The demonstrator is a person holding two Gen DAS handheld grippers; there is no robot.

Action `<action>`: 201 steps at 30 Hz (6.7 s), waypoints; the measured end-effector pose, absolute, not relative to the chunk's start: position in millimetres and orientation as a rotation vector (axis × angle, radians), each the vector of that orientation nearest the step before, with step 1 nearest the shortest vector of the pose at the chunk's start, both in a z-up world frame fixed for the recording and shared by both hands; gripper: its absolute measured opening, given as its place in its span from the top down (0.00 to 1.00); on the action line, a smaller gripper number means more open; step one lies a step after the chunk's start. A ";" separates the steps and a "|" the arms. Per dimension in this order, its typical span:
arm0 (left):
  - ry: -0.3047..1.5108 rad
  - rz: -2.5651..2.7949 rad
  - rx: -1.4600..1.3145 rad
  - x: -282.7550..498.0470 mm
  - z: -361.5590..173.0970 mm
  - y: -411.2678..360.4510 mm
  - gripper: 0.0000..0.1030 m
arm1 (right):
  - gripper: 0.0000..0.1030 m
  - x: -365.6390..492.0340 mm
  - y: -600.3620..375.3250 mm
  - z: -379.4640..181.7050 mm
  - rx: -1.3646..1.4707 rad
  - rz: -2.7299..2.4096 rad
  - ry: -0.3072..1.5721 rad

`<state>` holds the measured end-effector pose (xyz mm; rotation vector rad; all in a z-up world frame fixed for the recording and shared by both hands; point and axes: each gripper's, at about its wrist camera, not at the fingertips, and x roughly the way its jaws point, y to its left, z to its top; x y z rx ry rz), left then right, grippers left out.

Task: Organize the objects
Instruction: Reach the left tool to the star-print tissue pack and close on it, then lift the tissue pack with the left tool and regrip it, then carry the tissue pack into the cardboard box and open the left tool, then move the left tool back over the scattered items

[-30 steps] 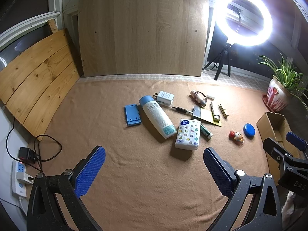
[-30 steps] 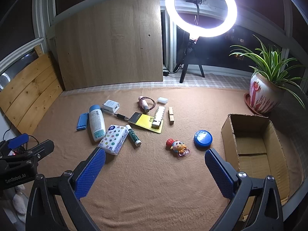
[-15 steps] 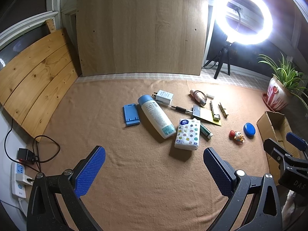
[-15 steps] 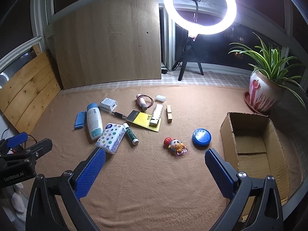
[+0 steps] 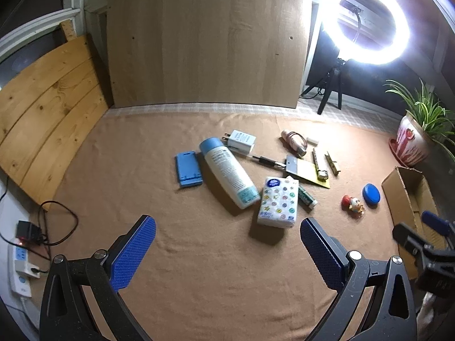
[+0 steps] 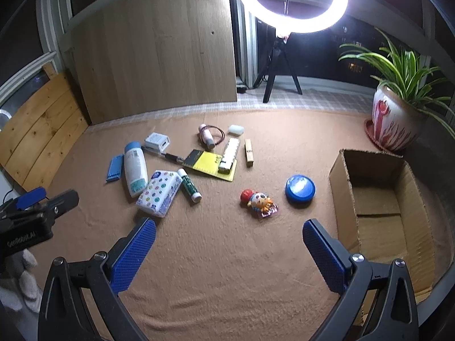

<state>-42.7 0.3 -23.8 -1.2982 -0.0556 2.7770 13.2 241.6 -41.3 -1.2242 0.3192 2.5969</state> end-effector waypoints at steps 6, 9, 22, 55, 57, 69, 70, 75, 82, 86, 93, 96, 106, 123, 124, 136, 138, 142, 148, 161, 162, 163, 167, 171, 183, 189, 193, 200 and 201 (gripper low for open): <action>-0.005 2.721 -1.308 -71.3 -37.9 19.2 0.02 | 0.01 14.2 246.9 -47.4 -1.262 2.588 0.377; 0.020 2.684 -1.322 -87.1 -45.7 31.3 0.02 | 0.01 16.3 250.6 -49.4 -1.275 2.583 0.408; -0.032 2.475 -1.442 -166.7 -82.0 63.0 0.37 | 0.18 20.5 263.1 -59.0 -1.321 2.550 0.468; -0.075 2.217 -1.519 -147.7 -101.1 69.9 0.66 | 0.19 5.0 257.7 -63.1 -1.355 2.565 0.499; -0.097 2.242 -1.518 -165.6 -97.8 70.2 0.66 | 0.19 4.8 257.5 -63.4 -1.363 2.564 0.509; -0.121 2.119 -1.617 -157.8 -125.9 70.3 0.66 | 0.19 5.6 264.5 -68.7 -1.375 2.547 0.538; -0.142 2.117 -1.612 -149.9 -126.2 67.4 0.66 | 0.19 4.0 264.4 -70.6 -1.385 2.550 0.546; -0.306 2.124 -1.593 -116.6 -133.1 40.6 0.57 | 0.19 -2.5 258.3 -81.1 -1.446 2.564 0.584; -0.262 2.156 -1.558 -81.5 -124.5 5.8 0.30 | 0.18 -21.6 247.3 -103.9 -1.607 2.574 0.682; -0.261 2.080 -1.508 -69.4 -118.2 9.5 0.26 | 0.18 -35.7 246.2 -120.9 -1.698 2.544 0.832; -0.244 2.046 -1.470 -59.6 -117.1 21.5 0.27 | 0.20 -53.0 239.8 -143.5 -1.808 2.508 1.027; -0.267 2.026 -1.476 -58.8 -120.0 21.1 0.33 | 0.30 -58.0 236.2 -148.4 -1.843 2.496 1.049; -0.290 1.984 -1.506 -55.9 -135.2 32.0 0.47 | 0.58 -66.4 224.5 -160.6 -1.928 2.469 1.028; -0.199 1.980 -1.366 -34.2 -87.2 81.2 0.53 | 0.66 -24.5 256.4 -112.8 -1.733 2.564 0.981; -0.190 1.975 -1.355 -32.4 -83.5 87.2 0.53 | 0.66 -19.2 261.9 -108.1 -1.709 2.568 0.979; -0.065 1.828 -1.207 -1.3 -42.1 198.2 0.53 | 0.66 66.2 341.0 -61.9 -1.423 2.510 0.921; -0.041 1.798 -1.191 5.0 -37.7 219.0 0.53 | 0.66 80.7 353.0 -60.1 -1.391 2.487 0.921; -0.001 1.734 -1.173 16.7 -34.2 257.7 0.53 | 0.66 108.2 373.3 -59.6 -1.336 2.436 0.925; 0.033 1.666 -1.165 30.6 -37.3 307.0 0.53 | 0.66 136.5 406.5 -63.1 -1.293 2.372 0.941; 0.127 1.738 -1.200 26.4 -52.4 332.8 0.31 | 0.40 142.4 417.1 -66.3 -1.260 2.326 0.767; 0.130 1.748 -1.202 24.9 -52.9 330.3 0.31 | 0.40 141.5 416.6 -66.2 -1.261 2.326 0.762; 0.132 1.757 -1.203 23.5 -53.3 329.3 0.31 | 0.40 140.4 416.1 -66.3 -1.265 2.326 0.760; 0.123 1.766 -1.210 18.6 -52.5 320.0 0.31 | 0.40 135.3 413.7 -67.3 -1.273 2.325 0.756; 0.100 1.785 -1.214 13.0 -50.8 306.8 0.31 | 0.40 130.7 408.5 -64.4 -1.265 2.342 0.749; 0.049 1.920 -1.284 -2.0 -48.1 237.5 0.31 | 0.40 101.4 378.1 -58.3 -1.284 2.423 0.713; 0.025 2.043 -1.326 -18.2 -50.9 188.4 0.31 | 0.40 82.7 357.6 -57.5 -1.312 2.466 0.662; -0.023 2.114 -1.353 -31.1 -55.1 151.8 0.31 | 0.40 68.9 345.7 -58.6 -1.331 2.494 0.652; -0.110 2.240 -1.425 -52.2 -69.1 80.7 0.31 | 0.40 35.5 326.0 -62.7 -1.382 2.544 0.618; -0.116 2.252 -1.433 -55.0 -70.9 74.6 0.31 | 0.40 30.8 324.8 -62.9 -1.388 2.550 0.611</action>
